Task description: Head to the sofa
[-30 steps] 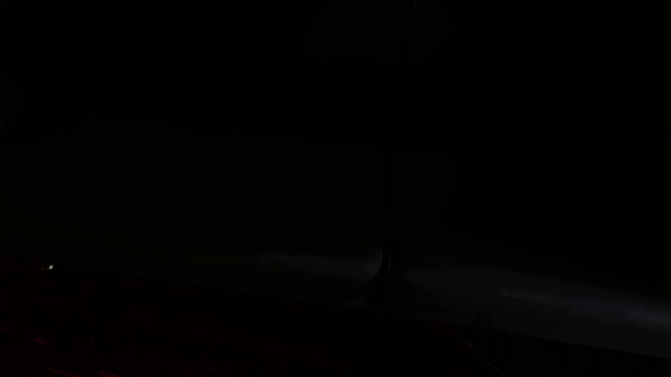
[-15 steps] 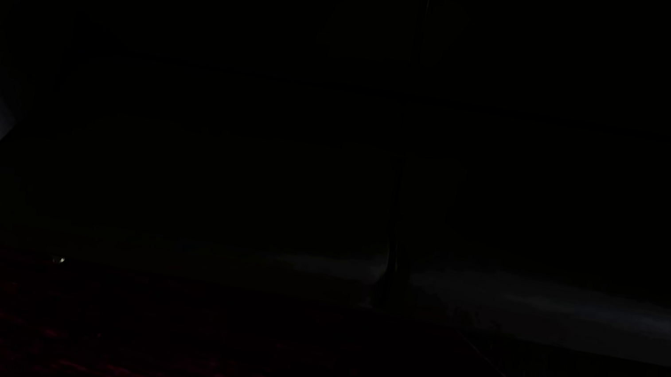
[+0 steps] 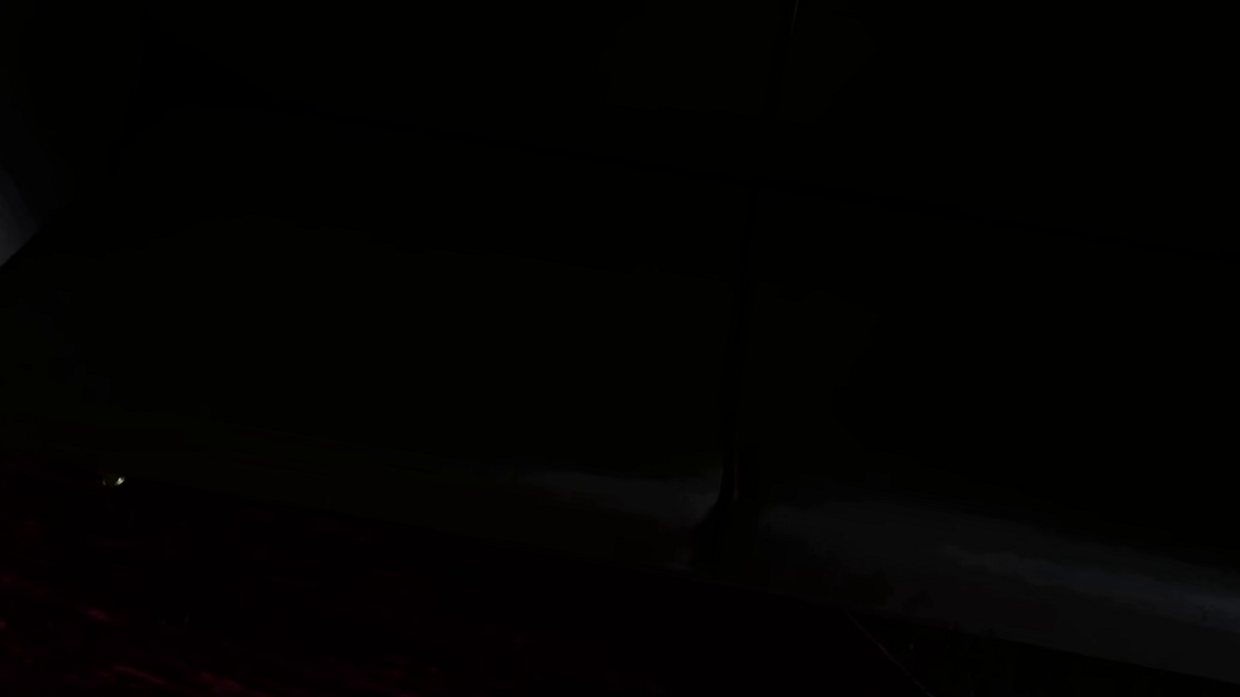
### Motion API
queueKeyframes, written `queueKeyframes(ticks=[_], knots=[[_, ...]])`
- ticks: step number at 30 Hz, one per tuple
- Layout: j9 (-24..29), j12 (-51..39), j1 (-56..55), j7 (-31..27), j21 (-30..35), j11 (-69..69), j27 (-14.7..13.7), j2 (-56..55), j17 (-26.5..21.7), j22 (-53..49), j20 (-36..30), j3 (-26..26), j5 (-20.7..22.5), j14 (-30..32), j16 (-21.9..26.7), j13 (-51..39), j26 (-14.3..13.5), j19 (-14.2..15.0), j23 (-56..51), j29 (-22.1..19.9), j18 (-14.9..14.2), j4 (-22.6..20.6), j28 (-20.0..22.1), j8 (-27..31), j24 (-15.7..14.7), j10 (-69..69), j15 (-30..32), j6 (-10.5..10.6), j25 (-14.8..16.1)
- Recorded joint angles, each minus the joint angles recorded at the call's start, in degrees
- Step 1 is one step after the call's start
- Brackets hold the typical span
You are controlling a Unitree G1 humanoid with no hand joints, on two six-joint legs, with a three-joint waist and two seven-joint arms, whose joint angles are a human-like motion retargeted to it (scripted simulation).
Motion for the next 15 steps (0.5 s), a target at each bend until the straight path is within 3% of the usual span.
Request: queueKeyframes(ticks=[15], knots=[[-0.04, 0.47, -0.29, -0.66, 0.64, -0.17, 0.15, 0.02, -0.63, -0.33, 0.58, 0.27, -0.28, 0.11, -0.11, -0.59, 0.33, 0.13, -0.42, -0.42, 0.13, -0.37, 0.18, -0.67, -0.84, 0.21, 0.08, -0.07, 0.95]])
